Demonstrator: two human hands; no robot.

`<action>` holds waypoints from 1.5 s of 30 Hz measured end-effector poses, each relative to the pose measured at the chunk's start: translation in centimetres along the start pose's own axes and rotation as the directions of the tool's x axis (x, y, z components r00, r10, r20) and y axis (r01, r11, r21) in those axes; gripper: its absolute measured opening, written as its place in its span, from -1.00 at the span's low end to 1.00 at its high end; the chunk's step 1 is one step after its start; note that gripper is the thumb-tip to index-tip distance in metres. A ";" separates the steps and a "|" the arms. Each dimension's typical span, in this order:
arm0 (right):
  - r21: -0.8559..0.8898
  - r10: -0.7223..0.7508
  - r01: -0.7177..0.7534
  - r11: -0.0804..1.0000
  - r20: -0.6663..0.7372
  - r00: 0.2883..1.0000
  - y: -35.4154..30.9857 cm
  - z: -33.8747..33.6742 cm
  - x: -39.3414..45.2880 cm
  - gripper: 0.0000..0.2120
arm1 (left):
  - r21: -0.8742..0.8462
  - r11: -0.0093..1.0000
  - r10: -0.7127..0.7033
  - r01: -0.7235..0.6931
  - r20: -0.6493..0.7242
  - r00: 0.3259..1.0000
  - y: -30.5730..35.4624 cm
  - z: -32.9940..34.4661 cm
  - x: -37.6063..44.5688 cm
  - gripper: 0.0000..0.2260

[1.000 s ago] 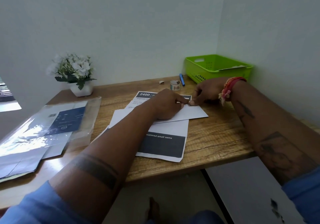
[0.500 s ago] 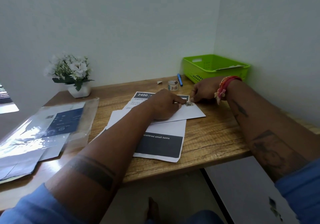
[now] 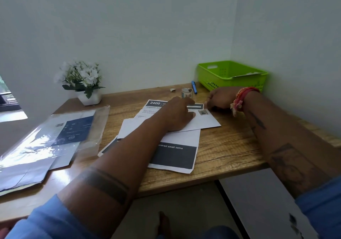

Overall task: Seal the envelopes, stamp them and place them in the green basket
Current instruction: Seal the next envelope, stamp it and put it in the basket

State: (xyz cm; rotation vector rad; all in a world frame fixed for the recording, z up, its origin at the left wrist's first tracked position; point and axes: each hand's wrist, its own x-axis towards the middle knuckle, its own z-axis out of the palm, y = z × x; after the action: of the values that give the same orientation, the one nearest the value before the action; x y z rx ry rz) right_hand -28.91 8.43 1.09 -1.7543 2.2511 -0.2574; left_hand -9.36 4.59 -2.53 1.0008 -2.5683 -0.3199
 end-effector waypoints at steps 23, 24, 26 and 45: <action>0.154 -0.056 0.060 0.986 -0.031 0.998 0.2 -0.9 -1.5 -0.49 | -0.110 0.978 -0.199 0.177 -0.233 0.952 -0.5 -0.5 0.8 -0.80; 0.183 -0.057 0.063 0.981 -0.040 0.998 0.4 -0.9 -1.8 -0.51 | -0.109 0.978 -0.199 0.178 -0.234 0.952 -0.3 -0.8 0.8 -0.81; 0.372 -0.020 0.047 0.927 -0.077 0.997 0.9 -0.6 -2.1 -0.59 | -0.101 0.981 -0.189 0.168 -0.263 0.946 0.5 -1.3 0.7 -0.84; 0.942 0.494 0.310 -0.126 -0.211 0.843 8.3 -8.4 -10.4 -0.92 | -0.223 0.974 -0.120 0.035 -0.382 0.916 13.6 -2.6 1.7 -0.63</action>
State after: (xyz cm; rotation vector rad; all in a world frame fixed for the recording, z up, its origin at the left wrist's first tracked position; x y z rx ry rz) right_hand -36.91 20.31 7.57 -0.4696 1.2710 -2.0565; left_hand -17.67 13.04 4.81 0.9762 -2.0880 -0.3634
